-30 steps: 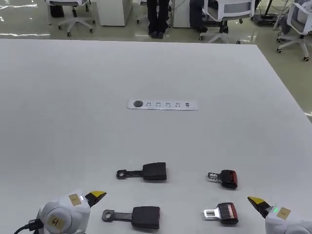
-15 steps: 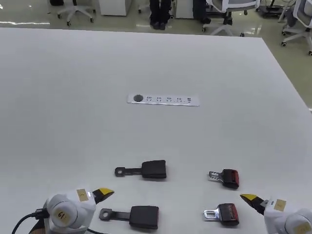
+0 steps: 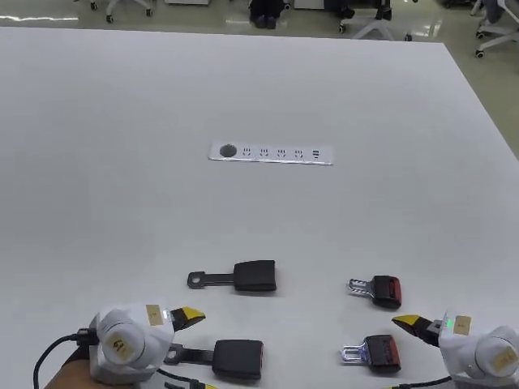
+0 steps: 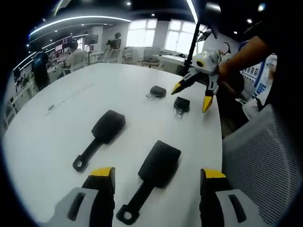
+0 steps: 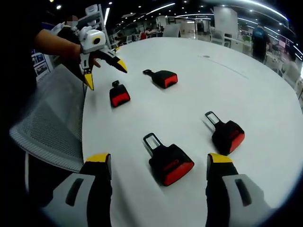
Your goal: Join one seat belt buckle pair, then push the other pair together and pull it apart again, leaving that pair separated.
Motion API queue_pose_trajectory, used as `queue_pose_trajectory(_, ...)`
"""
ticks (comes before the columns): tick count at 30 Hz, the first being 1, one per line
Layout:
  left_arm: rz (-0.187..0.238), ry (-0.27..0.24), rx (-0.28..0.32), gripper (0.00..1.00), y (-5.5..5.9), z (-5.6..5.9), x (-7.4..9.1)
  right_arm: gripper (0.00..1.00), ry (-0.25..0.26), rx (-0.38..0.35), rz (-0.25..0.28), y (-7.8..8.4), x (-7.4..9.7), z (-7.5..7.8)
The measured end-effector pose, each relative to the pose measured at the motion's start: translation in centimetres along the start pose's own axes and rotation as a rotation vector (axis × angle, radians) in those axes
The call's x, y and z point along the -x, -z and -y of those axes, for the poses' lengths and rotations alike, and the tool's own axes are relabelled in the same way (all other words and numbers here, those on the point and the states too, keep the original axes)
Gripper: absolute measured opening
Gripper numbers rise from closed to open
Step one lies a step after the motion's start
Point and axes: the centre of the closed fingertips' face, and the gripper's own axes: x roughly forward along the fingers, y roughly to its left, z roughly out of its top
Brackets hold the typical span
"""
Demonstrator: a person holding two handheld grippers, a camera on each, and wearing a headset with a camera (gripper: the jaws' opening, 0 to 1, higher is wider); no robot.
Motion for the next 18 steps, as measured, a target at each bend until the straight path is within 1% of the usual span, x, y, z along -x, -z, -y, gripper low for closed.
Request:
queue_pose_trajectory(3,-0.012,0.016,-0.009,0.71,0.3,-0.1,-0.6,0.78,-0.037,0.005,-0.027,0.5,-0.1,-0.2)
queue_pose_trajectory(5,-0.031,0.022,-0.016,0.71,0.6,-0.2,-1.0,0.75,-0.055,-0.011,-0.046,0.7,-0.2,-0.3)
queue_pose_trajectory(6,-0.039,0.027,-0.026,0.71,0.6,-0.2,-1.2,0.76,-0.052,-0.001,-0.043,0.7,-0.2,-0.2)
queue_pose_trajectory(8,-0.038,0.032,-0.032,0.69,0.6,-0.4,-1.5,0.76,-0.064,0.014,-0.047,0.9,-0.3,0.2)
queue_pose_trajectory(10,-0.038,0.039,-0.037,0.68,0.5,-0.6,-1.8,0.75,-0.079,0.033,-0.065,0.8,-0.4,-0.2)
queue_pose_trajectory(12,-0.049,0.047,-0.046,0.66,0.7,-0.7,-2.1,0.74,-0.097,0.057,-0.09,1.2,-0.6,-0.1)
queue_pose_trajectory(14,-0.058,0.055,-0.063,0.64,0.9,-0.8,-2.4,0.74,-0.108,0.084,-0.106,1.4,-0.7,0.0)
queue_pose_trajectory(15,-0.068,0.055,-0.078,0.62,1.1,-1.0,-2.6,0.73,-0.109,0.103,-0.107,1.4,-0.7,0.1)
queue_pose_trajectory(17,-0.08,0.062,-0.1,0.6,1.3,-1.1,-2.9,0.72,-0.113,0.112,-0.109,1.3,-0.7,0.1)
queue_pose_trajectory(18,-0.089,0.073,-0.127,0.59,1.4,-1.1,-3.1,0.71,-0.117,0.121,-0.115,1.3,-0.6,0.1)
